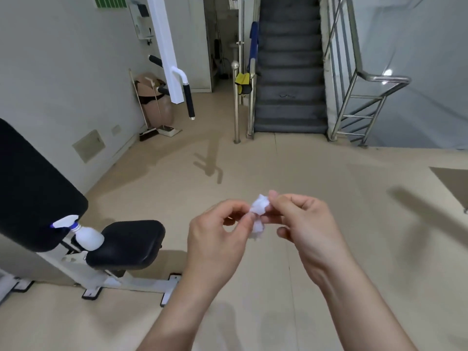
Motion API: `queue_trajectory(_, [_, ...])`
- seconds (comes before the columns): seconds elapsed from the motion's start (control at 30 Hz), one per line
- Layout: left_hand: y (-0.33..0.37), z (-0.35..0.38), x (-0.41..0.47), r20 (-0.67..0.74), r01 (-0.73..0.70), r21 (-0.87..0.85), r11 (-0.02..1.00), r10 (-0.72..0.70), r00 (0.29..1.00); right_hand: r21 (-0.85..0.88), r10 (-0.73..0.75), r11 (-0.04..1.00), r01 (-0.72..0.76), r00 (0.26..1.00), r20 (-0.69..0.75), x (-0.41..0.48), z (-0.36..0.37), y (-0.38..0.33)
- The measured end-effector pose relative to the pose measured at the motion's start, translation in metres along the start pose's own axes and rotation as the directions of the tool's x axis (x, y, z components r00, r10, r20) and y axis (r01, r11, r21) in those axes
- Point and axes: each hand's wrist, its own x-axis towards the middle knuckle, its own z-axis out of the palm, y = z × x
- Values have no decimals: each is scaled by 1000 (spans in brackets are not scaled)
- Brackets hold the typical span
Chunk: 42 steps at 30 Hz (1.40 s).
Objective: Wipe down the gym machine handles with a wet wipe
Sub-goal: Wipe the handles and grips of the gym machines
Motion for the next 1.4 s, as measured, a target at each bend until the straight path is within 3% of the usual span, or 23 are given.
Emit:
queue_trajectory(0.07, [-3,12,35,100,166,-220,961,-147,984,34,-16,999,14,998,66,31,-11,-5])
queue_trajectory(0.13, [-4,26,68,259,345,-484,804,-245,934,27,-21,999,17,989,147,64,-24,-6])
queue_trajectory(0.17, [-7,35,84,317,415,-556,721,-277,907,8,-21,1000,20,985,172,81,-30,-6])
queue_trajectory(0.23, [-13,53,116,350,467,-577,670,-314,883,-2,-45,999,46,985,167,119,-42,-4])
queue_trajectory(0.5, [-45,144,243,147,353,-471,809,-323,935,-88,-107,987,132,963,248,298,-101,-5])
queue_trajectory(0.67, [-52,193,321,22,309,-334,891,-320,947,48,24,998,-51,894,448,416,-132,-24])
queue_trajectory(0.77, [-59,208,363,-118,289,-98,952,-299,947,96,27,992,-87,864,502,474,-131,-34])
queue_trajectory(0.83, [-68,214,389,-196,298,112,948,-273,942,87,0,995,-51,865,502,509,-126,-35])
queue_trajectory(0.9, [-81,219,416,-252,330,170,929,-283,925,74,-22,997,-17,869,495,546,-121,-32])
queue_trajectory(1.0, [-100,223,455,-303,342,-43,939,-338,891,20,-43,999,38,893,447,602,-105,-26])
queue_trajectory(1.07, [-113,225,482,-323,325,-200,924,-375,869,-112,-99,982,151,921,375,636,-86,-22])
queue_trajectory(1.17, [-142,225,525,-401,345,-173,923,-385,831,-438,-279,787,435,883,377,678,-48,-26])
queue_trajectory(1.23, [-159,228,554,-477,377,-76,923,-365,799,-448,-312,716,536,819,481,703,-20,-35])
queue_trajectory(1.3, [-170,230,582,-525,354,25,935,-289,800,-302,-268,813,497,781,564,723,6,-44])
queue_trajectory(1.4, [-187,228,618,-595,344,85,935,-229,771,-66,-87,981,183,717,691,755,37,-53])
